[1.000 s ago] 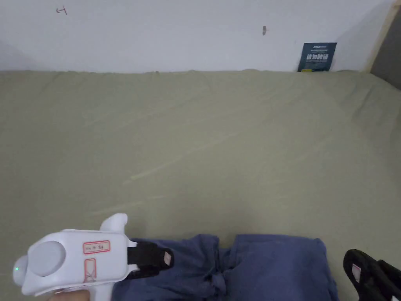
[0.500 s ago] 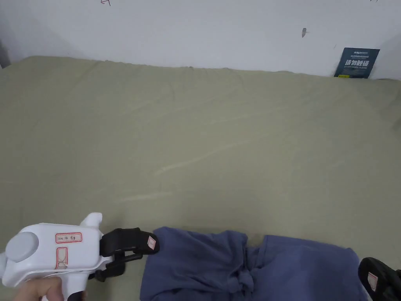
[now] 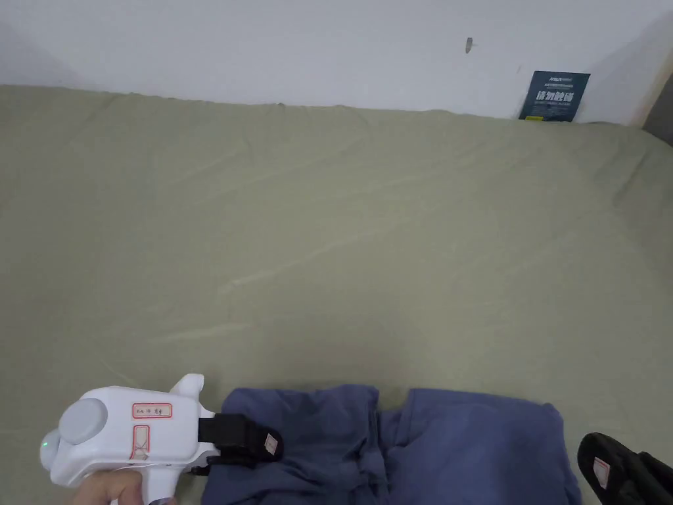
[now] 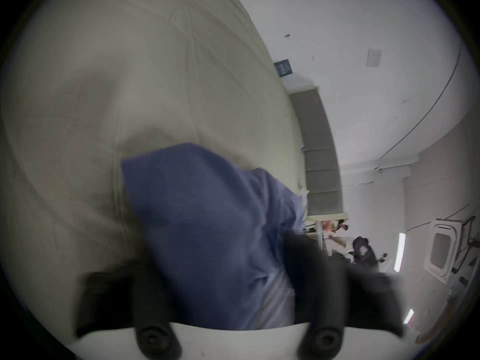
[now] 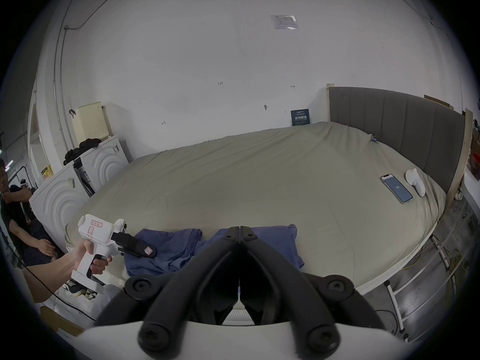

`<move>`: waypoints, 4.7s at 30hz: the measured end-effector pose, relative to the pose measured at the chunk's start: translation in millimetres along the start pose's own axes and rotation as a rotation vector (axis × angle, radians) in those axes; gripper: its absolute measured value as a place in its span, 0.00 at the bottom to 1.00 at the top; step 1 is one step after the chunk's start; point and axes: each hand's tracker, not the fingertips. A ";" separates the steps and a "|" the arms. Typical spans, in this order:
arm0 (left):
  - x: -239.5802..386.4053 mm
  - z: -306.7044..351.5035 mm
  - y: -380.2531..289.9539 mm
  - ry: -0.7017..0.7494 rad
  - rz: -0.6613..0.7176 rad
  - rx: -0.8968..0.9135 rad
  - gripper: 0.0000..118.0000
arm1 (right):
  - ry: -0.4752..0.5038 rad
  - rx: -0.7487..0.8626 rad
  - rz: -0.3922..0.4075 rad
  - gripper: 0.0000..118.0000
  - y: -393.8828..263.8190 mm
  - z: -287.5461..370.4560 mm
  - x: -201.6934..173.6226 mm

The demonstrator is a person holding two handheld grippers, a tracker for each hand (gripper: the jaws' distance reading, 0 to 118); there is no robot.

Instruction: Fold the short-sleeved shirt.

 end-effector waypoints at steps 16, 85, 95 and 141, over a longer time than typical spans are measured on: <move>64.3 151.7 -7.6 0.560 -0.122 0.266 0.06 | 0.032 0.062 0.030 0.00 16.5 5.4 4.3; 98.4 47.5 -28.7 0.200 -0.248 0.188 0.00 | 0.493 -0.338 -0.205 0.00 14.7 -142.0 -27.8; 33.5 76.7 -15.7 0.236 -0.105 0.269 0.00 | 0.705 -0.696 -0.572 0.00 -75.2 -272.0 10.5; -48.3 186.1 90.3 0.171 -0.094 0.113 0.21 | 0.391 -0.333 -0.159 0.00 -5.8 -155.5 -11.5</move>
